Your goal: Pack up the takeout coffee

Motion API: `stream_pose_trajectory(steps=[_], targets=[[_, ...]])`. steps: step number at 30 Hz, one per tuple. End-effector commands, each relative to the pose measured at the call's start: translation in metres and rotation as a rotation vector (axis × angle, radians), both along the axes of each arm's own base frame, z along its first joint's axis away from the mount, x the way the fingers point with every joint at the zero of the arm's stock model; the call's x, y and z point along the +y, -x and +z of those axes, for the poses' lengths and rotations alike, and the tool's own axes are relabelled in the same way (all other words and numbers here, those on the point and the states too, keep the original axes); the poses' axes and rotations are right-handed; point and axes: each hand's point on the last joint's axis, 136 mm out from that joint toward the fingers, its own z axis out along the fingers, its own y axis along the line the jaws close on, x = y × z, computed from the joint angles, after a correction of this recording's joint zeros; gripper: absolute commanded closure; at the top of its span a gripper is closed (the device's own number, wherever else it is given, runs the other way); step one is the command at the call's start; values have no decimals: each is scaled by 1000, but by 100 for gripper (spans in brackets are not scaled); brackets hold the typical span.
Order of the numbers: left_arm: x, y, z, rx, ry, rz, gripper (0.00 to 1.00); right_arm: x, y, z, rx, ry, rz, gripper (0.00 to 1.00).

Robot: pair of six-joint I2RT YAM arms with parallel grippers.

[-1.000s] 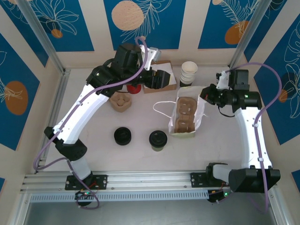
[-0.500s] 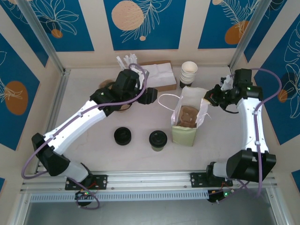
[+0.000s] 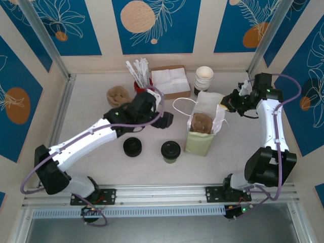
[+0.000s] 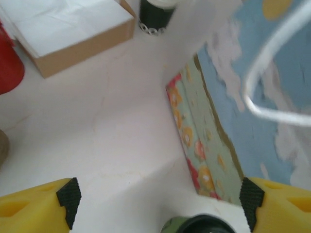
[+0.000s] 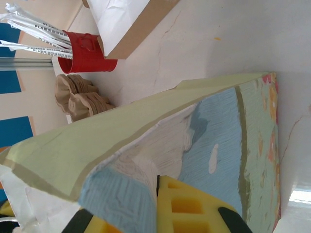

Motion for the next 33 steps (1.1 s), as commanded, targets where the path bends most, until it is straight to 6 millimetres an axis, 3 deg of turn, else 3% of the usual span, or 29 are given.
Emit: stream_pose_trajectory(steps=[1, 3, 12, 21, 33], targets=[[-8, 17, -6, -73, -49, -55, 7, 9, 2, 6, -26, -33, 42, 100], [-15, 31, -14, -100, -60, -93, 1, 10, 4, 5, -30, -29, 41, 100], [-35, 75, -57, -85, -90, -182, 1, 8, 7, 6, -40, -12, 35, 100], [-38, 88, -90, 0, -137, -152, 1, 9, 8, 2, -45, -19, 35, 100], [-36, 95, -102, 94, -155, -50, 5, 9, 8, -2, -38, -13, 38, 100]])
